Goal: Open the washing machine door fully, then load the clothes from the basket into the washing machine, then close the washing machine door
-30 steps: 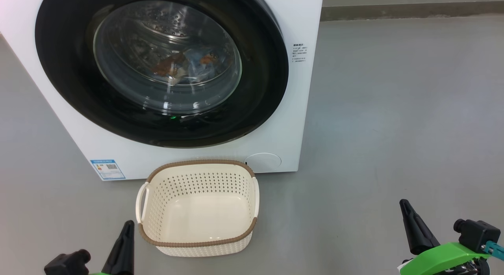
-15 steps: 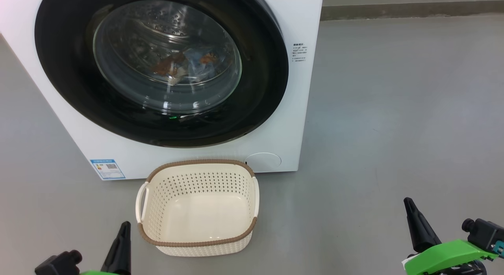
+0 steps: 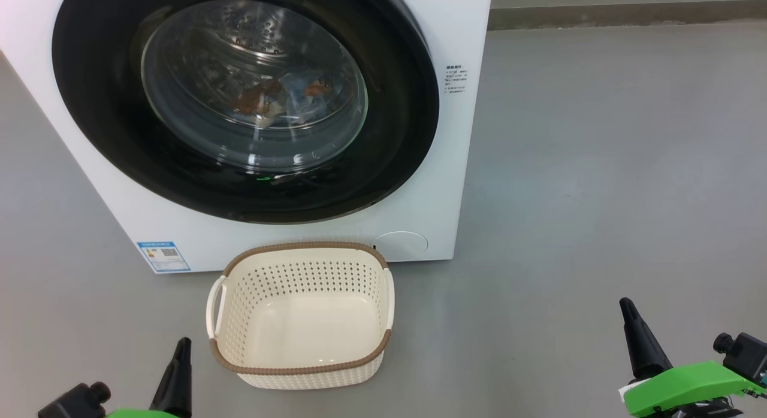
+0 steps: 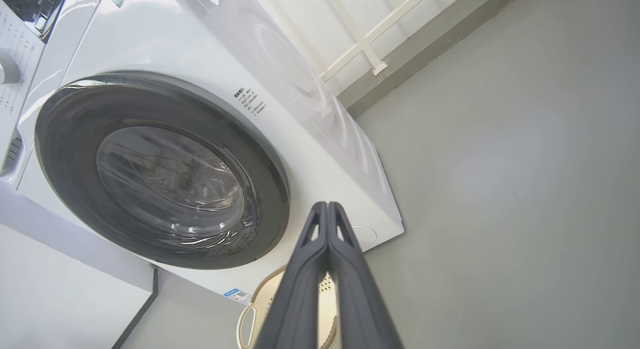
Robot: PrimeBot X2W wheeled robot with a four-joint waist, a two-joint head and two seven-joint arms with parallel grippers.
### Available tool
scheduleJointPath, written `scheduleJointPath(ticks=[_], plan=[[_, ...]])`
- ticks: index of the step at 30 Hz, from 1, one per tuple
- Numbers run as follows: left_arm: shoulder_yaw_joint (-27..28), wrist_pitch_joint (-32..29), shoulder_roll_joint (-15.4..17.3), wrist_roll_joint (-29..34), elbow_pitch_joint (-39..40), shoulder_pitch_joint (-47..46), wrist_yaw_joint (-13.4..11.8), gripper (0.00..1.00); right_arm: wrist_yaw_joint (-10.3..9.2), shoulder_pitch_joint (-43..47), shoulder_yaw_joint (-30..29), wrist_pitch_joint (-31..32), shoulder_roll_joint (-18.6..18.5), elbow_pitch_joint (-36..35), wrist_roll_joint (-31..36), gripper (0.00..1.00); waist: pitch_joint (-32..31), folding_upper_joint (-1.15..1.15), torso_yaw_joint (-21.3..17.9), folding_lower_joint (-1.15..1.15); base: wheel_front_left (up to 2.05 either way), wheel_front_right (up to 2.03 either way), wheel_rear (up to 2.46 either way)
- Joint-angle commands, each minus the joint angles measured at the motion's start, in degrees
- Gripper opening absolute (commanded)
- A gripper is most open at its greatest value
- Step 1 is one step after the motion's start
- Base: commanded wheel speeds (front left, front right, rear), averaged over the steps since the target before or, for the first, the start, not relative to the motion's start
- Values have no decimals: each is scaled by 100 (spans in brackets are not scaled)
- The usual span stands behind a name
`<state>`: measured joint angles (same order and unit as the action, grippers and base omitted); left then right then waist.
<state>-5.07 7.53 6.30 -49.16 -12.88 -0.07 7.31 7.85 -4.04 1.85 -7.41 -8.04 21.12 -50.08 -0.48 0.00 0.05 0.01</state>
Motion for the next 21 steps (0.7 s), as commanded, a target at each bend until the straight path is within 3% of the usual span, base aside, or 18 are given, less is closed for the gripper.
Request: scheduleJointPath(ticks=[1, 21], plan=[[126, -17, 50, -115, 108, -270, -10, 0, -13, -203, -29, 31, -32, -169, -104, 0, 0, 0, 0, 0, 0, 0, 0], [373, -360, -34, -1230, 48, -368, -10, 0, -19, -219, -243, 388, 111, -300, -1175, 0, 13, 0, -1, 0, 0, 0, 0]])
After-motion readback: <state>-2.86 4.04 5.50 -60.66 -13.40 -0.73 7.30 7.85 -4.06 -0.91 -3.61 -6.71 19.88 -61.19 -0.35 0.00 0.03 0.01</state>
